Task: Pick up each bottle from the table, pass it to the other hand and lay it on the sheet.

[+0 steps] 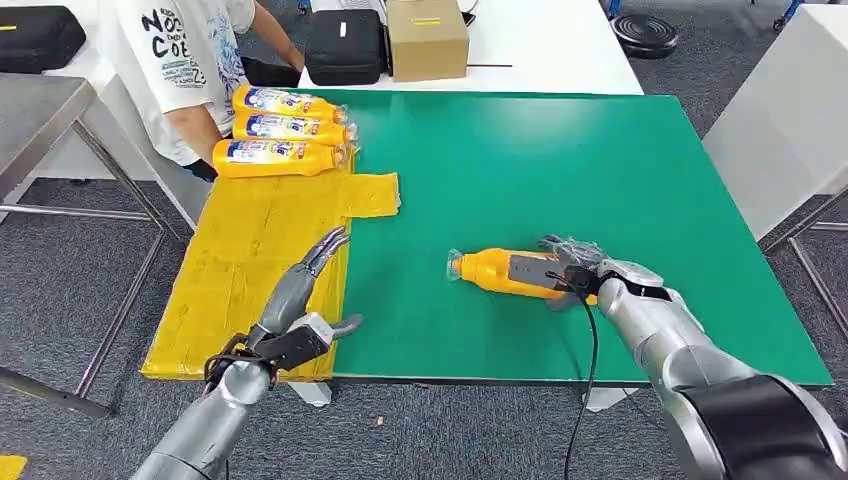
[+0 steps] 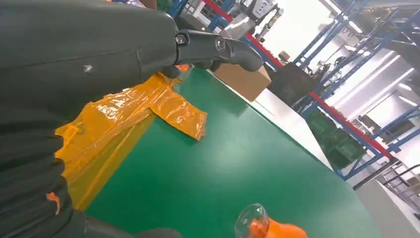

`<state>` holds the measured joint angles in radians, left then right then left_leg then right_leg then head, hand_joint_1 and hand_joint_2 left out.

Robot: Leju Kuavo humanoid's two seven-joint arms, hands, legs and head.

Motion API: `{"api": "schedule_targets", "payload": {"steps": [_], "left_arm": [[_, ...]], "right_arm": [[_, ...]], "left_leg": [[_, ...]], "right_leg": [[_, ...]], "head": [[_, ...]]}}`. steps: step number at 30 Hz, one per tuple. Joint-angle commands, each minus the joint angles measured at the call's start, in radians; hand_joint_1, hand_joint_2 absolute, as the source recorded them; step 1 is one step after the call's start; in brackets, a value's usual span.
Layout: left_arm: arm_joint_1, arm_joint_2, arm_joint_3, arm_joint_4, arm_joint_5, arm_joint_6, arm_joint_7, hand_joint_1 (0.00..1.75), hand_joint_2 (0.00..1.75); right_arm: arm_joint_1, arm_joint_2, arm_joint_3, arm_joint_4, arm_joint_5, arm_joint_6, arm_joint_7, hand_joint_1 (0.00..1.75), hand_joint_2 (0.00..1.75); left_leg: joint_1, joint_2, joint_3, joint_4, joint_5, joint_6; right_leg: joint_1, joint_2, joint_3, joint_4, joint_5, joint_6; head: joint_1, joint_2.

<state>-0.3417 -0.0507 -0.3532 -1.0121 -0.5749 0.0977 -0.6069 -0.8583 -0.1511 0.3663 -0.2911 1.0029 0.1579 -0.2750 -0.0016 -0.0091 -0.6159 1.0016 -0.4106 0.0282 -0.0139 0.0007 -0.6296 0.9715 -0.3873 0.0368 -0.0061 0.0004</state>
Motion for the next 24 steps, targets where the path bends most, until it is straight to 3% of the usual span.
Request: {"api": "schedule_targets", "payload": {"steps": [1, 24], "left_arm": [[-0.054, -0.006, -0.022, 0.073, -0.001, -0.008, 0.008, 0.00, 1.75], [-0.049, -0.009, -0.021, 0.072, 0.000, -0.002, 0.013, 0.00, 1.75]], "right_arm": [[-0.014, -0.001, -0.025, 0.048, 0.008, 0.013, -0.018, 1.75, 1.75], [-0.015, 0.006, -0.019, 0.042, 0.023, -0.001, -0.033, 1.75, 1.75]], "left_leg": [[0.001, -0.001, 0.004, 0.000, -0.002, -0.002], [0.001, 0.000, 0.004, 0.000, -0.002, -0.001]], "right_leg": [[0.001, -0.002, 0.005, 0.000, -0.002, -0.001], [0.001, -0.001, 0.005, 0.000, -0.002, -0.001]], "head": [[0.000, 0.000], [0.000, 0.000]]}}
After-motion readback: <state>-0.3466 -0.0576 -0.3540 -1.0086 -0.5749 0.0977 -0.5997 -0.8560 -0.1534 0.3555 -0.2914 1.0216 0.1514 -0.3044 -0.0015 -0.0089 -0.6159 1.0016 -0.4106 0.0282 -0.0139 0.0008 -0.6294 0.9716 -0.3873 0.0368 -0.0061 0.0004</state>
